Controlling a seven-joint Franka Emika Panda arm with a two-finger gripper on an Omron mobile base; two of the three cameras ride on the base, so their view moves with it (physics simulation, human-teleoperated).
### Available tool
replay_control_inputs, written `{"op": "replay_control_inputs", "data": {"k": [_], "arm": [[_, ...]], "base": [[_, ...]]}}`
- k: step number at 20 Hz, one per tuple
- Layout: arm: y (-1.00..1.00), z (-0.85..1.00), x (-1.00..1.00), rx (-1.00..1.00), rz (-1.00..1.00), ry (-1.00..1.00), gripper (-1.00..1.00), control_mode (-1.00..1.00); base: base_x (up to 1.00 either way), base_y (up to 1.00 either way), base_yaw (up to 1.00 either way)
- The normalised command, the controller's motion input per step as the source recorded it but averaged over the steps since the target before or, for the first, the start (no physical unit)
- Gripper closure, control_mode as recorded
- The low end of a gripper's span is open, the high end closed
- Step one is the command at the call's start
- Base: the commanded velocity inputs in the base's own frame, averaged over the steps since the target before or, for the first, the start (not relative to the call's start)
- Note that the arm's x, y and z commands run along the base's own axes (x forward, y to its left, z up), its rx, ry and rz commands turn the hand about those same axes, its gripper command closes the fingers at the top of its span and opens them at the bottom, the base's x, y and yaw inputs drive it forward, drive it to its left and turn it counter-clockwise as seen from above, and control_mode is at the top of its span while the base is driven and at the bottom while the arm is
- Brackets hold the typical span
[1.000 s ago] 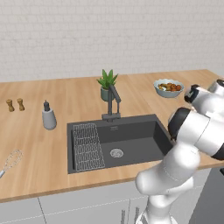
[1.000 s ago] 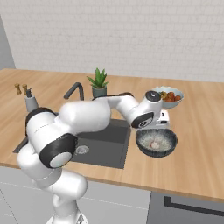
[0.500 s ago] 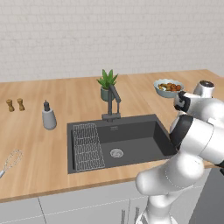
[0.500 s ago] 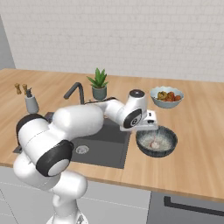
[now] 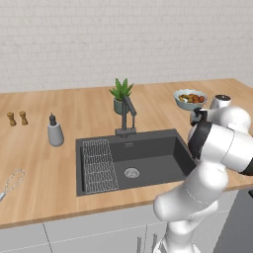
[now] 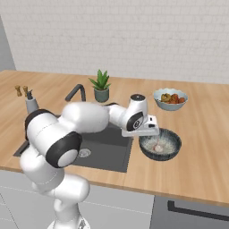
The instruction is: Pick the garlic from the sink and place it in the bowl. Then pick the bowl and place it in the microwave. Then close the microwave door and press the start button.
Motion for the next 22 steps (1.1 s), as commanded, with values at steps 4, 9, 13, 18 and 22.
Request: {"op": "replay_control_inputs", "data": {"k": [4, 9, 13, 18, 22], "arm": [[0.00, -0.23, 0.25, 0.00, 0.00, 0.06, -1.00, -1.00], [-0.03, -0.27, 0.17, 0.00, 0.00, 0.02, -1.00, -1.00], [-0.10, -0.29, 0.18, 0.00, 0.03, 0.02, -1.00, -1.00], [-0.11, -0.30, 0.14, 0.00, 0.04, 0.02, -1.00, -1.00], [-0.06, -0.28, 0.07, 0.00, 0.04, 0.01, 1.00, -1.00]], "base": [[0.00, 0.00, 0.00], [0.00, 0.00, 0.00], [0.00, 0.00, 0.00], [0.00, 0.00, 0.00], [0.00, 0.00, 0.00]]}}
